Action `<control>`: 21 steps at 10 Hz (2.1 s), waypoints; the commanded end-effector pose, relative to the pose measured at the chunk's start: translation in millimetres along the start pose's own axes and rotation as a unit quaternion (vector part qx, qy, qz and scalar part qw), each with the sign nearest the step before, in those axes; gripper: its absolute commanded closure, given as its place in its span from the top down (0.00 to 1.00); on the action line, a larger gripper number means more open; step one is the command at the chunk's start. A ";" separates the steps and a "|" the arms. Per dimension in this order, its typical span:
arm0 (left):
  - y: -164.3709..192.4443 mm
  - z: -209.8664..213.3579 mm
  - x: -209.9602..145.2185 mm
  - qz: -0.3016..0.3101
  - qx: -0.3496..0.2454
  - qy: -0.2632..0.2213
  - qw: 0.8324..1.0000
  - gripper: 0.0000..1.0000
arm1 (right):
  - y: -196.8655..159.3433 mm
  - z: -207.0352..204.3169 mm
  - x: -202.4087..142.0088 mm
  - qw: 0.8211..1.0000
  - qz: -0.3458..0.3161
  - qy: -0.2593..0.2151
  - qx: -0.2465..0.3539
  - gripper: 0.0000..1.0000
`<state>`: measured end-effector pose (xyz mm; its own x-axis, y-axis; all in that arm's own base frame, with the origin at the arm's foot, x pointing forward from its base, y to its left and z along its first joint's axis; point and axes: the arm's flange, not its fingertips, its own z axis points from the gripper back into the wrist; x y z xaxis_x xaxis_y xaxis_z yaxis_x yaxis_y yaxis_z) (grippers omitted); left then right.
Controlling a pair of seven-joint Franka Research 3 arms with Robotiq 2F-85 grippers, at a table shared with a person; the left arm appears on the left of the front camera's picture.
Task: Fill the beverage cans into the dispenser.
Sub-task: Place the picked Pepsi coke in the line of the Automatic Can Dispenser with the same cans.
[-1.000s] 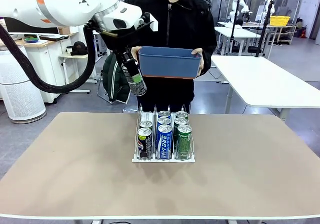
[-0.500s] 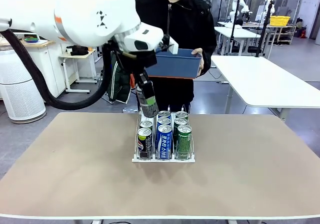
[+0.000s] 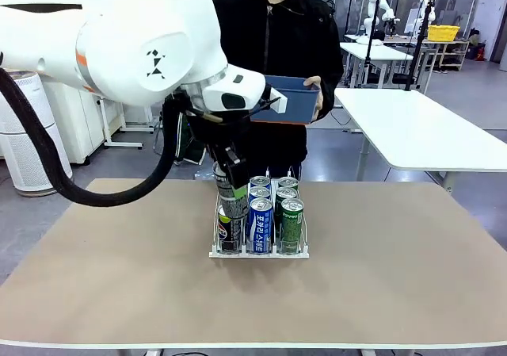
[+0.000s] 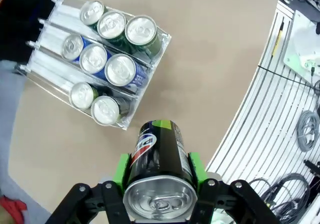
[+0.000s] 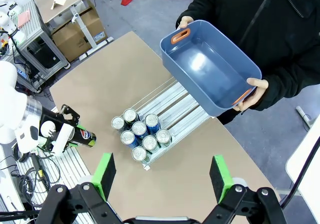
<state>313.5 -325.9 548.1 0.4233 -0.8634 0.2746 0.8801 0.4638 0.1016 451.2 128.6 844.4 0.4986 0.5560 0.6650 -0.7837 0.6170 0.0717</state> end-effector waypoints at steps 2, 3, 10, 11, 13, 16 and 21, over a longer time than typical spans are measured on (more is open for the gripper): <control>-11.2 -14.4 -9.3 0.078 0.004 -0.005 0.997 0.58 | 0.6 1.2 -0.1 1.000 0.001 0.001 0.001 1.00; -9.9 -23.0 -13.3 0.092 -0.014 -0.011 0.996 0.58 | 0.6 1.2 -0.1 1.000 0.001 0.001 0.001 1.00; -7.8 -23.5 -3.3 0.081 -0.001 0.005 0.997 0.58 | 0.6 1.2 -0.1 1.000 0.001 0.001 0.001 1.00; -7.7 -29.2 -3.8 0.085 0.012 0.003 0.996 0.58 | 0.6 1.2 -0.1 1.000 0.001 0.001 0.001 1.00; -6.4 -44.0 -15.2 0.091 0.015 0.007 0.996 0.58 | 0.6 1.2 -0.1 1.000 0.001 0.001 0.001 1.00; -5.0 -66.7 -28.4 0.095 0.039 0.023 0.994 0.58 | 0.6 1.2 -0.1 1.000 0.001 0.001 0.001 1.00; 1.5 -91.4 -35.0 0.107 0.091 0.010 0.990 0.00 | 0.6 1.2 -0.1 1.000 0.001 0.001 0.001 1.00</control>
<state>314.3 -309.8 457.8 0.5855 -0.7740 0.2410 0.7504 0.6300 0.2000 451.1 128.6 844.4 0.4986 0.5560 0.6650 -0.7837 0.6170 0.0717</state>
